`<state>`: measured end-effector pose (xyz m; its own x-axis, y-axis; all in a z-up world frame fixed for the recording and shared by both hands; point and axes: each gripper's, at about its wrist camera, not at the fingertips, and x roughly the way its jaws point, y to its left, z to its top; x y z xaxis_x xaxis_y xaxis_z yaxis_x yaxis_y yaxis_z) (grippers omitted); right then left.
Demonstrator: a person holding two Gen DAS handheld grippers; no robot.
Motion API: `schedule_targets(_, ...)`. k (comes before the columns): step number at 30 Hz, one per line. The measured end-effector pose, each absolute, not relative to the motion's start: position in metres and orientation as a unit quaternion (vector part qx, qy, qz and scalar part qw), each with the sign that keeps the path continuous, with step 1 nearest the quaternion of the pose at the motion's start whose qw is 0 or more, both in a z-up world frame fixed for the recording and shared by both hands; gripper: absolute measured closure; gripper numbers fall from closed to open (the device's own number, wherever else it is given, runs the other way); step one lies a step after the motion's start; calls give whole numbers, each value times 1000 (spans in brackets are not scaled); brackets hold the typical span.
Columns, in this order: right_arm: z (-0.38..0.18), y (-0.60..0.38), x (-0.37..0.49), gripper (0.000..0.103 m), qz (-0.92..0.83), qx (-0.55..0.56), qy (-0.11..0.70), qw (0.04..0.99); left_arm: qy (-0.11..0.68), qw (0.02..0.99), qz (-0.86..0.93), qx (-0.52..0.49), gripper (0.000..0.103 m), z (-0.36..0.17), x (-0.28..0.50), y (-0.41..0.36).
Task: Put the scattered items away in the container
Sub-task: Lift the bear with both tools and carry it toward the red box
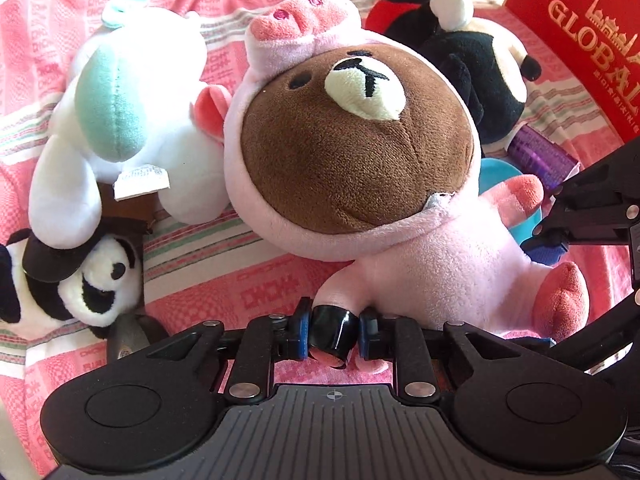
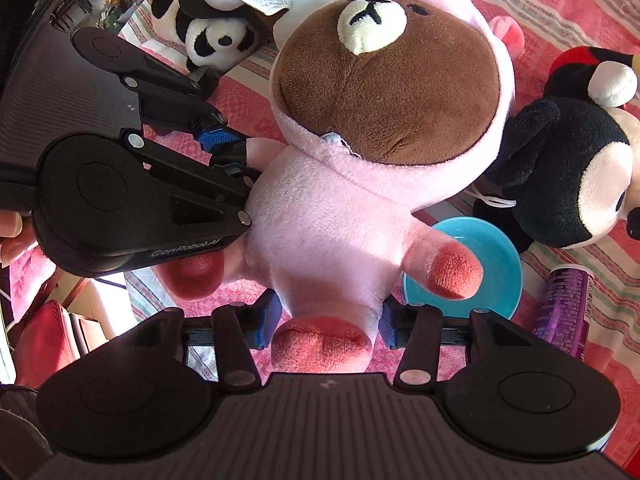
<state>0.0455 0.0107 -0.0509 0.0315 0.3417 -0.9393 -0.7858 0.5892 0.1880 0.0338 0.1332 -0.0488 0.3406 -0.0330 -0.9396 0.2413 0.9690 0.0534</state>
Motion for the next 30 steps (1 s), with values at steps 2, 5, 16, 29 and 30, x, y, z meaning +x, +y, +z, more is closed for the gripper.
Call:
schedule_targets(2, -48, 7, 41, 48, 409, -196, 560, 693, 567, 816, -81, 83, 83, -46, 33, 135)
schedule_targets(5, -45, 7, 41, 48, 412, -192, 558, 694, 567, 817, -77, 73, 83, -43, 31, 137)
schedule_targets(16, -21, 5, 34, 49, 431, -209, 528, 702, 541, 837, -54, 67, 84, -22, 19, 136)
schedule_targets(29, 22, 8, 29, 49, 442, -218, 469, 733, 488, 871, -17, 45, 83, 24, 12, 144)
schedule_targets(30, 25, 8, 29, 49, 442, -219, 464, 736, 483, 874, -17, 45, 83, 27, 12, 144)
